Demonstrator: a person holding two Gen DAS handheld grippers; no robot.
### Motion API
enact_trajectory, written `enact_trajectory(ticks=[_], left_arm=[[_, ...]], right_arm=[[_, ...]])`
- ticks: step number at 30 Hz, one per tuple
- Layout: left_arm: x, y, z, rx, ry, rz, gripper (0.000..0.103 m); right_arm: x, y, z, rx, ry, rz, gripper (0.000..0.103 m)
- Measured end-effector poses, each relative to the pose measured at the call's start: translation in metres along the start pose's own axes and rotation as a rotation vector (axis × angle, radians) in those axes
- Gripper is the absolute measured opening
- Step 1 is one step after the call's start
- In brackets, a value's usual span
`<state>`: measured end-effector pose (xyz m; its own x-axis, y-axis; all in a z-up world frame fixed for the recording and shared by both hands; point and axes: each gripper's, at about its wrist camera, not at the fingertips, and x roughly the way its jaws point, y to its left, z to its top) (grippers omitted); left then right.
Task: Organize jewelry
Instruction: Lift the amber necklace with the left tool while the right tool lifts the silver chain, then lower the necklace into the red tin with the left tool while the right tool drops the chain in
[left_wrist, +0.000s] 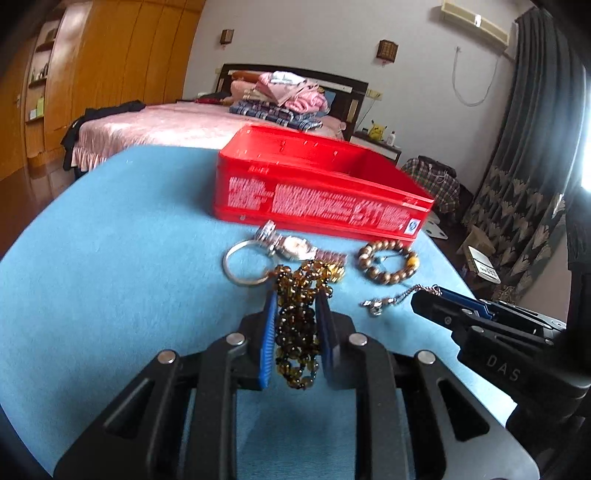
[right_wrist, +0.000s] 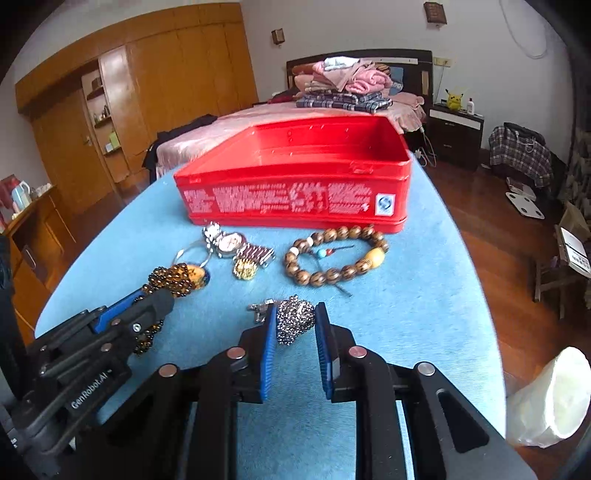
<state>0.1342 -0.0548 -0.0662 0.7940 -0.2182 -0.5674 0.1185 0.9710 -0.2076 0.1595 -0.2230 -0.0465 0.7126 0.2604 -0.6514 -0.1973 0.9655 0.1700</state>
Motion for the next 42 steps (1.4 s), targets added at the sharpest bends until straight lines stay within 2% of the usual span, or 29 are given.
enact_trajectory(ticks=[15, 25, 29, 35, 42], left_arm=[[-0.022, -0.006, 0.043, 0.011, -0.106, -0.023, 0.019], [-0.02, -0.008, 0.091, 0.014, -0.191, -0.041, 0.019], [-0.012, -0.01, 0.112, 0.017, -0.215, -0.052, 0.019], [0.008, -0.014, 0.139, 0.047, -0.242, -0.044, 0.019], [0.041, -0.015, 0.157, 0.068, -0.233, -0.054, 0.019]], right_arm=[[-0.033, -0.006, 0.034, -0.018, -0.103, -0.012, 0.02], [-0.039, -0.006, 0.082, -0.036, -0.188, 0.004, 0.02], [-0.034, -0.009, 0.105, -0.024, -0.22, 0.023, 0.02], [-0.014, -0.015, 0.135, -0.026, -0.237, 0.008, 0.02], [0.021, -0.022, 0.15, -0.024, -0.22, 0.008, 0.02]])
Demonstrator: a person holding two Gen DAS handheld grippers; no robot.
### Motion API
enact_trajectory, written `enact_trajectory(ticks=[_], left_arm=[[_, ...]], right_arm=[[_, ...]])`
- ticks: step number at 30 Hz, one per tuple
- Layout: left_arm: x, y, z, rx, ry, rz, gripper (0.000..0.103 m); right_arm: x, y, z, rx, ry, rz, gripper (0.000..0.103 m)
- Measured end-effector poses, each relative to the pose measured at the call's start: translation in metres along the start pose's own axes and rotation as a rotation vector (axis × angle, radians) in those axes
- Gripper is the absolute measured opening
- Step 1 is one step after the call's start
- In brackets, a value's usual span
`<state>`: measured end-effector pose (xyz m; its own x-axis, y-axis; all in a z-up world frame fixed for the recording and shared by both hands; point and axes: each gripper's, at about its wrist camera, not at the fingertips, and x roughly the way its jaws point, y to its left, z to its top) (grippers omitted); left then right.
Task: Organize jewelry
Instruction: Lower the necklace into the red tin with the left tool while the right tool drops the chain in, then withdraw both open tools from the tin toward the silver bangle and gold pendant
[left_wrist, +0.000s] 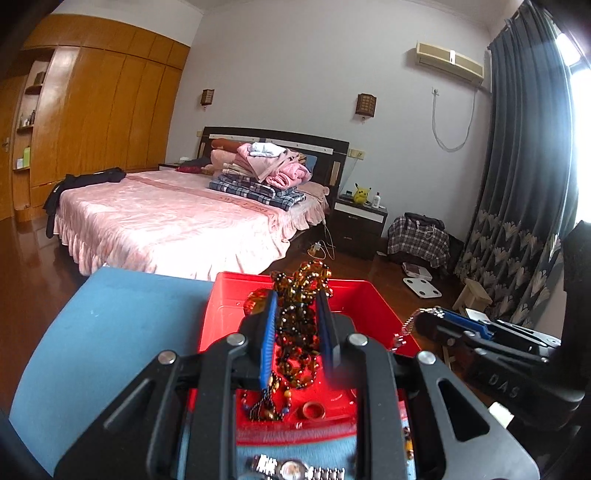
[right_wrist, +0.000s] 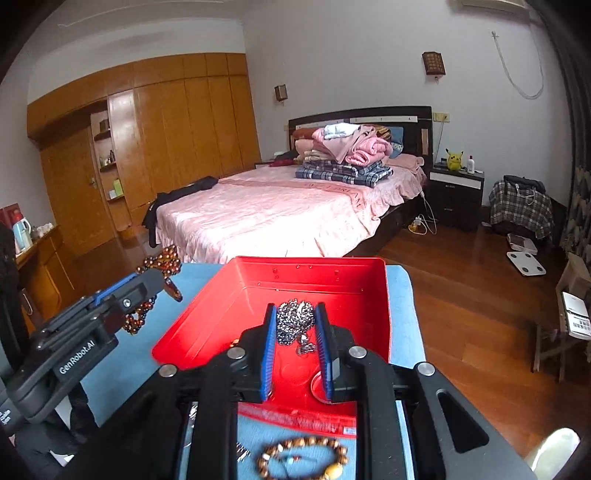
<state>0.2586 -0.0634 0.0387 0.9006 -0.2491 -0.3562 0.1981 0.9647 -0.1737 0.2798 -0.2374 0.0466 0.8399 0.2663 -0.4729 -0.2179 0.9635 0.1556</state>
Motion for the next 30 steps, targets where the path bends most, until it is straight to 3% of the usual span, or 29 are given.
enact_trajectory(ticks=[10, 13, 15, 16, 18, 21, 23, 25, 30], left_arm=[[0.043, 0.021, -0.015, -0.009, 0.109, 0.023, 0.02], [0.042, 0.026, -0.017, -0.013, 0.105, 0.031, 0.021], [0.04, 0.027, -0.014, -0.009, 0.099, 0.029, 0.029], [0.038, 0.026, -0.013, -0.009, 0.096, 0.032, 0.04], [0.032, 0.028, -0.009, -0.012, 0.083, 0.037, 0.048], [0.019, 0.03, -0.006, -0.011, 0.063, 0.056, 0.068], [0.007, 0.033, -0.004, 0.0, 0.052, 0.068, 0.077], [-0.004, 0.035, -0.003, 0.005, 0.051, 0.087, 0.088], [-0.034, 0.043, -0.015, 0.005, 0.07, 0.123, 0.091]], right_arm=[[0.044, -0.006, -0.009, 0.004, 0.068, -0.019, 0.021], [0.047, -0.008, -0.011, 0.004, 0.075, -0.031, 0.023], [0.046, -0.009, -0.011, 0.009, 0.074, -0.03, 0.025], [0.046, -0.009, -0.011, 0.009, 0.075, -0.031, 0.028], [0.043, -0.008, -0.01, 0.005, 0.069, -0.034, 0.035], [0.029, -0.007, -0.011, 0.008, 0.036, -0.045, 0.056], [0.021, -0.007, -0.011, 0.015, 0.013, -0.062, 0.078], [0.007, -0.007, -0.014, 0.023, -0.019, -0.094, 0.088], [-0.022, -0.011, -0.029, 0.065, -0.045, -0.159, 0.097]])
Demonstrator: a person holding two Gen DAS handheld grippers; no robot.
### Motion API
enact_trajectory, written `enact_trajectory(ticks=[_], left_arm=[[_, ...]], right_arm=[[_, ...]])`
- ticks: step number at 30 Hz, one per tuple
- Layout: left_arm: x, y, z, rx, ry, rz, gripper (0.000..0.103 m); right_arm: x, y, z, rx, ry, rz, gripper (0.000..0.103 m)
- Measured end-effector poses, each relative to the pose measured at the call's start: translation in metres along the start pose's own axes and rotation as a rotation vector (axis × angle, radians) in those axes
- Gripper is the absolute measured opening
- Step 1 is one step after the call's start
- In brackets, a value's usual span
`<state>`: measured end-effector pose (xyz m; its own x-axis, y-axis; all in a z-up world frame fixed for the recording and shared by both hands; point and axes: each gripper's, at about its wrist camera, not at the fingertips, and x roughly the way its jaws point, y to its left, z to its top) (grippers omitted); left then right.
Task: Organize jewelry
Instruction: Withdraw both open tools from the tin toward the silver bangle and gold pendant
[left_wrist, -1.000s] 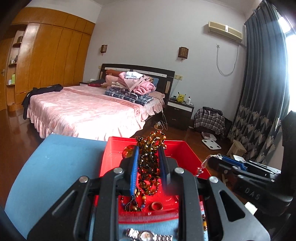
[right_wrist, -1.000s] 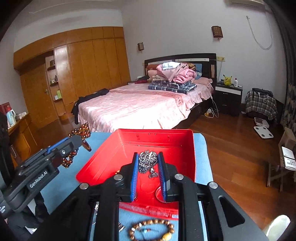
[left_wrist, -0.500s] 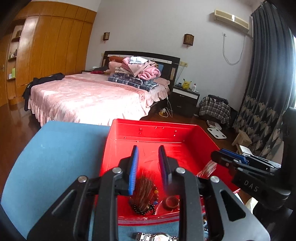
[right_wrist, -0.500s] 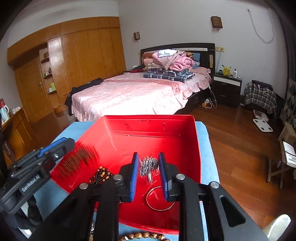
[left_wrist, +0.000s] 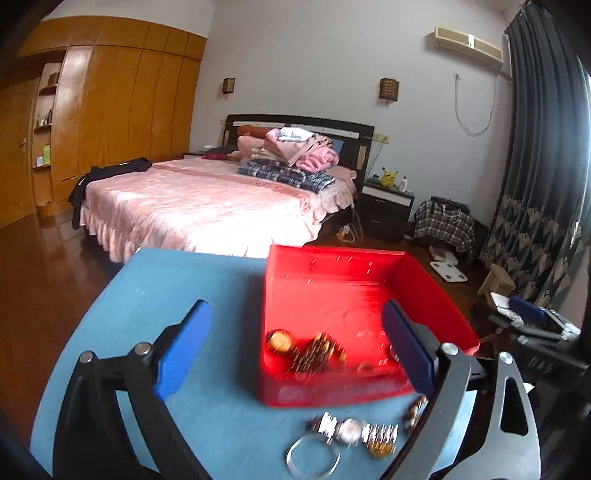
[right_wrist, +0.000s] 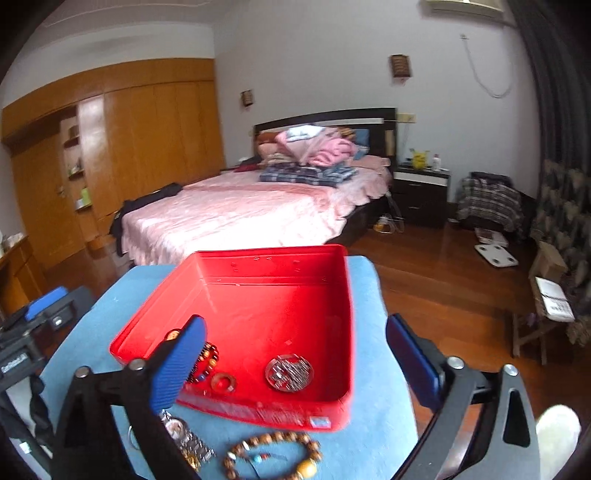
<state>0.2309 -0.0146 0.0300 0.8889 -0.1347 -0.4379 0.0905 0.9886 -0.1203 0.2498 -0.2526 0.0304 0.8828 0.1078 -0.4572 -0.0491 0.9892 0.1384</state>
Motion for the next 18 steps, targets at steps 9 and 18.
enact_trajectory(ticks=[9, 18], left_arm=[[-0.023, 0.006, -0.04, 0.003, 0.064, 0.045, 0.093], [-0.024, 0.002, -0.075, 0.008, 0.143, 0.041, 0.094]], right_arm=[[-0.032, -0.008, -0.037, 0.031, 0.011, -0.05, 0.097], [-0.046, -0.013, -0.063, 0.046, 0.045, -0.058, 0.097]])
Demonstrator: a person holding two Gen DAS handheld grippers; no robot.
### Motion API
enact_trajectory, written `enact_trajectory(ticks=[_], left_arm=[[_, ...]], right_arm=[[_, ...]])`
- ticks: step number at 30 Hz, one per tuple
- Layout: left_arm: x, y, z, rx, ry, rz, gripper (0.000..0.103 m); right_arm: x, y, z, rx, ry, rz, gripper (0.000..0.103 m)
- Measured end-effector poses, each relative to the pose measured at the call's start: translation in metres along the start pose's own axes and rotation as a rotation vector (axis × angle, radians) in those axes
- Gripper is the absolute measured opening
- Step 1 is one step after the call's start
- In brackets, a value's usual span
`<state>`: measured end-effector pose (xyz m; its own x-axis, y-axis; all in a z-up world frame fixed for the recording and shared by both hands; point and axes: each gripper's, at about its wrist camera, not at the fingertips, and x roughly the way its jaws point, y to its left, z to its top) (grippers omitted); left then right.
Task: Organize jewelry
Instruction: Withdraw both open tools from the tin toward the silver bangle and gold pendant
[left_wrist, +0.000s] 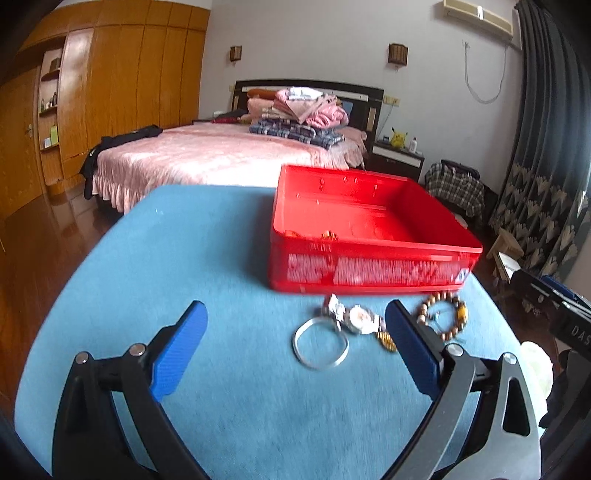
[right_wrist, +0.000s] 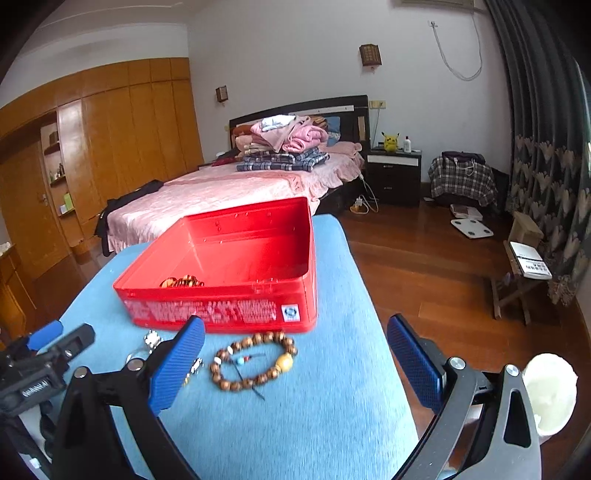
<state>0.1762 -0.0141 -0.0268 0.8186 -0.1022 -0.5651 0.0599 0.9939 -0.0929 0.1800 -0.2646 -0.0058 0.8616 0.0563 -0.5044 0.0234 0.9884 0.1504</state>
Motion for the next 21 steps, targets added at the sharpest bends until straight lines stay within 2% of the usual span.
enact_trajectory(ticks=[7, 21], left_arm=[[0.012, -0.006, -0.014, 0.016, 0.064, 0.002, 0.094], [0.042, -0.009, -0.017, -0.014, 0.177, -0.014, 0.094]], right_arm=[[0.001, -0.001, -0.013, 0.002, 0.033, 0.011, 0.097], [0.005, 0.002, -0.017, 0.002, 0.057, 0.036, 0.097]])
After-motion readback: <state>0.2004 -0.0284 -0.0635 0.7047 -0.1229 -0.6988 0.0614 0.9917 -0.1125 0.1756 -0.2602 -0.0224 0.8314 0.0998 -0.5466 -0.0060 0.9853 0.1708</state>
